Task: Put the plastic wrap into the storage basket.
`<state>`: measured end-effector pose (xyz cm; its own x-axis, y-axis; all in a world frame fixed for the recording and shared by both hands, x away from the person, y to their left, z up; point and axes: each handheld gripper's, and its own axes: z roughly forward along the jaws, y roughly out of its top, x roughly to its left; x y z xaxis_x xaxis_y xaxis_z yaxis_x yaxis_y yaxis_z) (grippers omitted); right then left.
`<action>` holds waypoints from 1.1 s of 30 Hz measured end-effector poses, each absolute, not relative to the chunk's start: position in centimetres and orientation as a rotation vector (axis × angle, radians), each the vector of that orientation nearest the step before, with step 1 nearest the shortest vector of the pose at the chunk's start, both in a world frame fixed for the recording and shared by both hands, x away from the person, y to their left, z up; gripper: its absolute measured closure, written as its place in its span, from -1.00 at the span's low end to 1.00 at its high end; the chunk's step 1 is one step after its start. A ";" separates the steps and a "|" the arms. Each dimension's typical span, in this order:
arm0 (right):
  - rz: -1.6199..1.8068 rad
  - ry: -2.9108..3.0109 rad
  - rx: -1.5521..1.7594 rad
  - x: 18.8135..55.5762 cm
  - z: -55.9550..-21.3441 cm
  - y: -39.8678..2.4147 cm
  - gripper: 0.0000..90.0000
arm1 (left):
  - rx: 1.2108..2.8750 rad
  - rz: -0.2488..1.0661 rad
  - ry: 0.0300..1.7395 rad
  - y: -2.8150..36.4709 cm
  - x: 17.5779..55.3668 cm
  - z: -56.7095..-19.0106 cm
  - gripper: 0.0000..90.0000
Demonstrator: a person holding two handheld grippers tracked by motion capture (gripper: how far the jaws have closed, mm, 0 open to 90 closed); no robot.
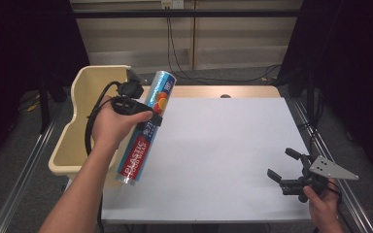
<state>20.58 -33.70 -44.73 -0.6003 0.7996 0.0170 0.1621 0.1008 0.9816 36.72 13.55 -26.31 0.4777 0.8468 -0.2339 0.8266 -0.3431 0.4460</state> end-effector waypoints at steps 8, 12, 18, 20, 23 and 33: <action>1.534 1.847 0.937 20.6 -44.7 -33.8 -0.98 | 2.179 0.040 1.461 16.6 36.5 -25.2 -0.28; 1.533 1.846 0.941 20.6 -44.8 -33.8 -0.98 | 2.153 0.029 1.485 17.7 36.2 -24.6 -0.28; 1.534 1.846 0.941 20.6 -44.8 -33.7 -0.98 | 2.146 0.037 1.531 19.3 35.8 -23.5 -0.28; 1.535 1.845 0.942 20.6 -44.8 -33.7 -0.98 | 2.146 0.042 1.555 19.9 35.7 -23.3 -0.28; 1.534 1.846 0.941 20.6 -44.8 -33.7 -0.98 | 2.142 0.051 1.588 20.8 35.6 -23.3 -0.28; 1.534 1.852 0.938 20.7 -44.8 -33.7 -0.98 | 2.087 0.103 1.686 23.3 35.9 -24.8 -0.28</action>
